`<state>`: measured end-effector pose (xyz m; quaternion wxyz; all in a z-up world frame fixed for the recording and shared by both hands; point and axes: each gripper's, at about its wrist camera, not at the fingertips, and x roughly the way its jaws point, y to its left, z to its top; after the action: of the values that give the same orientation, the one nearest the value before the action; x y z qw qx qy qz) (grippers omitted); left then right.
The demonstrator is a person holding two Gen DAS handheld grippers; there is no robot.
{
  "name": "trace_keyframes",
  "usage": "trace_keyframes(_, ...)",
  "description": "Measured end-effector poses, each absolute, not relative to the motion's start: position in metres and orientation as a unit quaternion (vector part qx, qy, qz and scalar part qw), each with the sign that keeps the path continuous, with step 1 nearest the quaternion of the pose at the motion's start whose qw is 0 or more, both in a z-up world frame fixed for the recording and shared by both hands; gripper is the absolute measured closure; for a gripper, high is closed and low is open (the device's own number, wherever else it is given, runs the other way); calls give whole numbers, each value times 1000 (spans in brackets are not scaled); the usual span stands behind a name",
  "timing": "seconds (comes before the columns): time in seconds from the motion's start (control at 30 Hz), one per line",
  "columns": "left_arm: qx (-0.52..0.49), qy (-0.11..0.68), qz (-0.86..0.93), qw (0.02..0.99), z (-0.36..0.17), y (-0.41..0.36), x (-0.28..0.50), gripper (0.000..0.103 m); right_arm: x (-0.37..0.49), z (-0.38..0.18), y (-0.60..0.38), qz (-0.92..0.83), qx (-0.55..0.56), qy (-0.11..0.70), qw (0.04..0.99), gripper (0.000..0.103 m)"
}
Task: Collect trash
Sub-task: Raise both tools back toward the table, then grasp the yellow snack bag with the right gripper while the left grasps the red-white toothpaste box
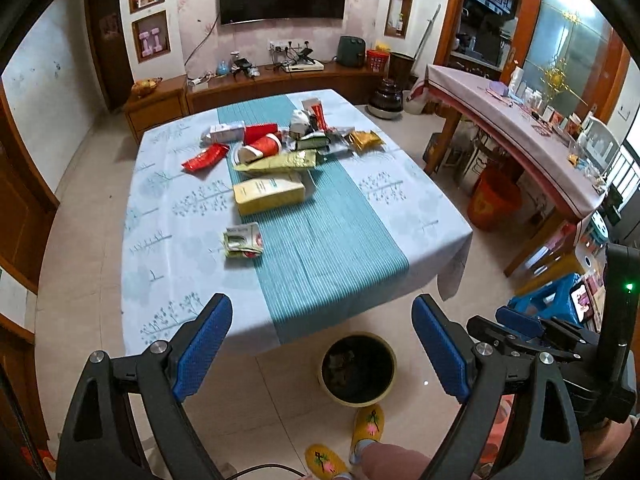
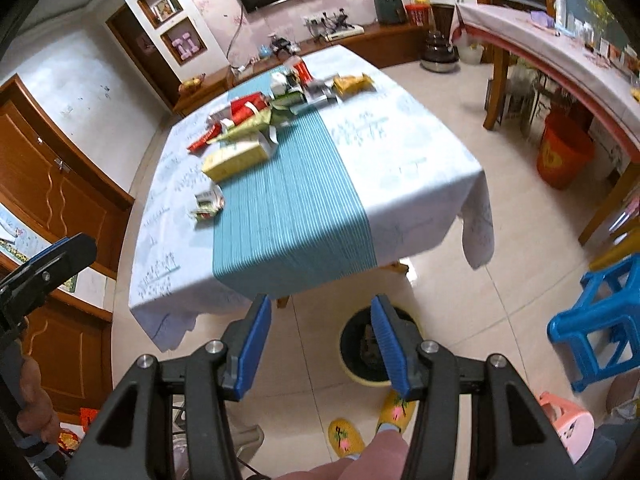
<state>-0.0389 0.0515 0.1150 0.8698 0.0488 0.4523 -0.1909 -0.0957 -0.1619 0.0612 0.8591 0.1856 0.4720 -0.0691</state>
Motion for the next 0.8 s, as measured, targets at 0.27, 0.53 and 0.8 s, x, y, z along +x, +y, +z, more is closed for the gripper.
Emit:
trace_keyframes(0.27, 52, 446, -173, 877, 128, 52, -12, 13, -68, 78, -162, -65, 170, 457, 871, 51)
trace_keyframes(0.53, 40, 454, -157, 876, 123, 34, 30, 14, -13, 87, -185, -40, 157, 450, 878, 51)
trace_keyframes(0.8, -5, 481, -109, 870, 102, -17, 116, 14, 87, 81, -237, 23, 103, 462, 881, 51)
